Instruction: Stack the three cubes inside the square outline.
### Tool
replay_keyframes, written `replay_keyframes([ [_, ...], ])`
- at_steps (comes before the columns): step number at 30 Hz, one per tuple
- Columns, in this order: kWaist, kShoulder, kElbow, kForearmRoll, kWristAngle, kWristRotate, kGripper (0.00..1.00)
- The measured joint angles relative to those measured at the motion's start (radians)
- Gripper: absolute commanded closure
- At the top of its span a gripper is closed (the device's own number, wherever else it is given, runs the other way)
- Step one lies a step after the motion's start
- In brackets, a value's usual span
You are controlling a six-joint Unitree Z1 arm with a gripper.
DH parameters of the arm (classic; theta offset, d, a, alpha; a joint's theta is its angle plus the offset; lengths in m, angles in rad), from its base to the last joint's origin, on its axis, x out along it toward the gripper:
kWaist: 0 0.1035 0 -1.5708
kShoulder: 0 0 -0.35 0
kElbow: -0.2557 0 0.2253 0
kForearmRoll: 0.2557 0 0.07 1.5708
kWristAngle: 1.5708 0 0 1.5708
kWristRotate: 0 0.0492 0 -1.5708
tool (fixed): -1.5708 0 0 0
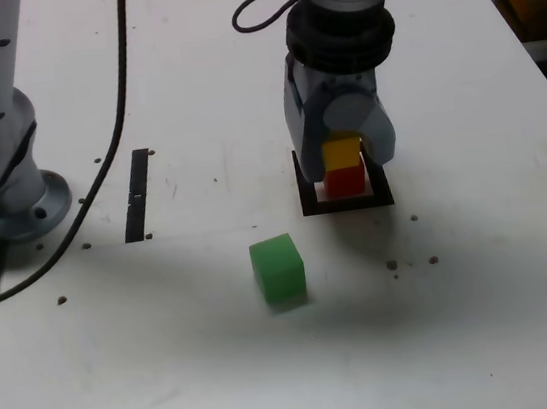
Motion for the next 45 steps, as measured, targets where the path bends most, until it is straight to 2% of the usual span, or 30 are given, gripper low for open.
replay_keyframes([
  [8,0.003,0.0,-0.001,0.005,0.007,0.008,0.31],
  [13,0.005,-0.001,-0.005,0.008,0.025,0.009,0.31],
  [16,0.007,-0.012,-0.013,0.027,0.049,0.009,0.3],
  [21,0.007,-0.09,-0.022,0.087,0.079,-0.003,0.29],
  [26,-0.025,-0.225,-0.009,0.184,0.102,-0.057,0.29],
  [34,-0.191,-0.313,0.048,0.212,0.08,-0.223,0.29],
  [41,-0.355,-0.317,0.048,0.202,0.052,-0.384,0.29],
  [45,-0.417,-0.303,0.059,0.168,0.027,-0.46,0.29],
])
